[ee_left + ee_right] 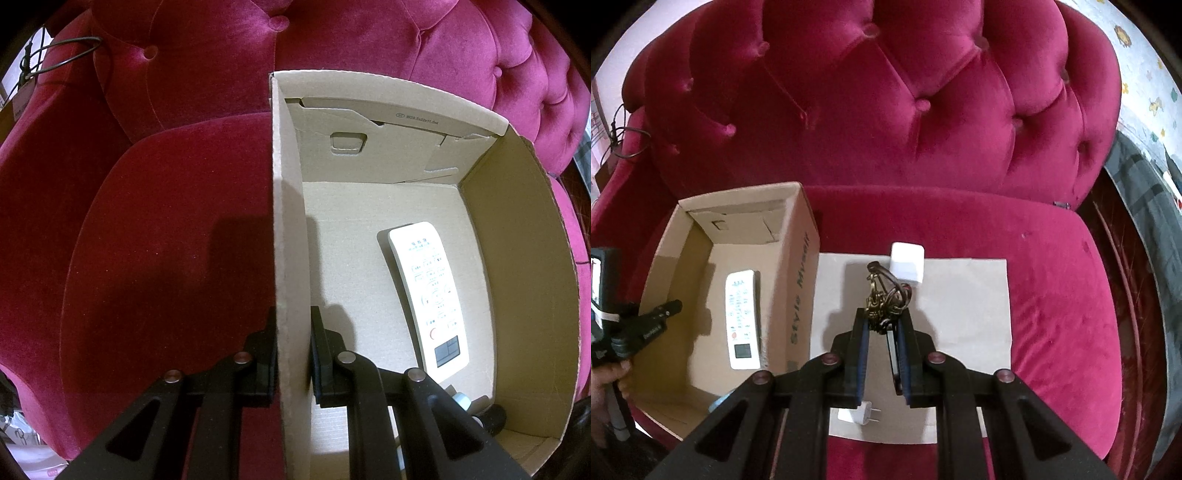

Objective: Organize rigid objects
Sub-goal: 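Lift the brass keychain with the right gripper and carry it toward the box, then lower the keychain beside the white remote and open the right gripper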

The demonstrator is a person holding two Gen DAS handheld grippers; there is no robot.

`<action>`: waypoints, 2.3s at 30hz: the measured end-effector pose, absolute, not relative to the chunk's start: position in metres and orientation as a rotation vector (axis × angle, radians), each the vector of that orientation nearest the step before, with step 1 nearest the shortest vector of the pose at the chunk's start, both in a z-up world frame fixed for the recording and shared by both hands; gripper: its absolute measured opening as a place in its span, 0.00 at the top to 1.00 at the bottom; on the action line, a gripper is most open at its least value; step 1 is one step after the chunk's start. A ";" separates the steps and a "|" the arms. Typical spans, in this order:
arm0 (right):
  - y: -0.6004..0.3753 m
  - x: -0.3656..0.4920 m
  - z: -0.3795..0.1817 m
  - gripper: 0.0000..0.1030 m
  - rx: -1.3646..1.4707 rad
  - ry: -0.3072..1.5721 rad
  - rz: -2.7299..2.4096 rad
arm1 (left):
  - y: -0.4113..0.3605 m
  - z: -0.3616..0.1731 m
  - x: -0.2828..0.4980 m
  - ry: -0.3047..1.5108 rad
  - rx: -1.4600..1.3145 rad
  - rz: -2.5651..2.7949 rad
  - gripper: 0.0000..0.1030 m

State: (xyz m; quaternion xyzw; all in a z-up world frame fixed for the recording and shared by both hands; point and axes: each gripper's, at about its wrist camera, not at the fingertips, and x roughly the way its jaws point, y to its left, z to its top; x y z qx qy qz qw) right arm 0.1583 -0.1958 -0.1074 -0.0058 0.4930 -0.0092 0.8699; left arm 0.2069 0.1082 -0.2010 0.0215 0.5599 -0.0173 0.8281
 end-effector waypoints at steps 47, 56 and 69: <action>-0.060 0.174 -0.099 0.87 -0.097 1.012 0.253 | 0.111 -0.200 0.207 1.189 0.037 -0.040 0.86; -0.044 0.178 -0.141 0.86 -0.107 1.086 0.270 | 0.111 -0.200 0.207 1.189 0.038 -0.040 0.86; -0.038 0.182 -0.195 0.86 -0.109 1.206 0.262 | 0.112 -0.200 0.207 1.189 0.036 -0.040 0.86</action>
